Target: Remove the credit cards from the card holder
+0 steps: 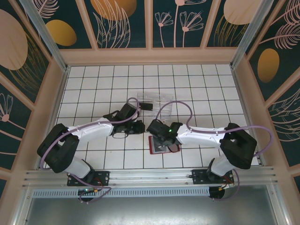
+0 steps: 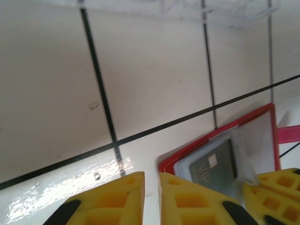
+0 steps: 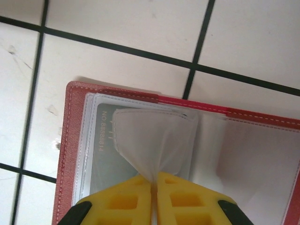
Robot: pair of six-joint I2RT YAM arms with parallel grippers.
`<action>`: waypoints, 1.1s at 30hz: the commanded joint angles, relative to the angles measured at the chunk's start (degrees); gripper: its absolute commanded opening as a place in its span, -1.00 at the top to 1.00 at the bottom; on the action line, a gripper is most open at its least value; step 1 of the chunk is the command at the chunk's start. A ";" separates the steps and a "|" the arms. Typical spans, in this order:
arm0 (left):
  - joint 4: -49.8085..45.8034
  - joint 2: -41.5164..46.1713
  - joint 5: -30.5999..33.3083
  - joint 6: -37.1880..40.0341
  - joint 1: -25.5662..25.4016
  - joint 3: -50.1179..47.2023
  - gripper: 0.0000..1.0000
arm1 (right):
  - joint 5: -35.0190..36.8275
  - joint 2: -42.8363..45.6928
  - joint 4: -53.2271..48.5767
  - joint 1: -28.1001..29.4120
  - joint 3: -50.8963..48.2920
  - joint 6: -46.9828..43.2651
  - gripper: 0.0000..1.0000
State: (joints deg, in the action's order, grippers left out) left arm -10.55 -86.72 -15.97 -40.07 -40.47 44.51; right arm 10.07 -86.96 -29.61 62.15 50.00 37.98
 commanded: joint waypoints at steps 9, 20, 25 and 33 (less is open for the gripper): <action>1.41 3.99 -0.38 -3.00 0.01 -4.91 0.68 | -6.96 0.85 13.86 -0.71 -0.44 6.51 0.85; 7.10 2.17 -9.31 -4.86 -1.68 -7.99 0.70 | -12.54 1.80 23.29 -4.37 -7.31 9.50 0.85; 9.34 -1.49 -9.92 -6.94 -4.62 -6.93 0.70 | -14.79 3.43 25.00 -5.97 -9.80 9.08 0.82; 9.40 -5.21 -9.25 -7.87 -6.00 -3.88 0.70 | -15.61 5.97 25.11 -6.82 -11.41 9.03 0.73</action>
State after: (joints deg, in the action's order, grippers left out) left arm -1.56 -90.74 -25.08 -47.00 -46.19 39.16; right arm -5.02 -83.09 -5.37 55.90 39.57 46.50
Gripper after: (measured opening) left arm 0.147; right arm 0.122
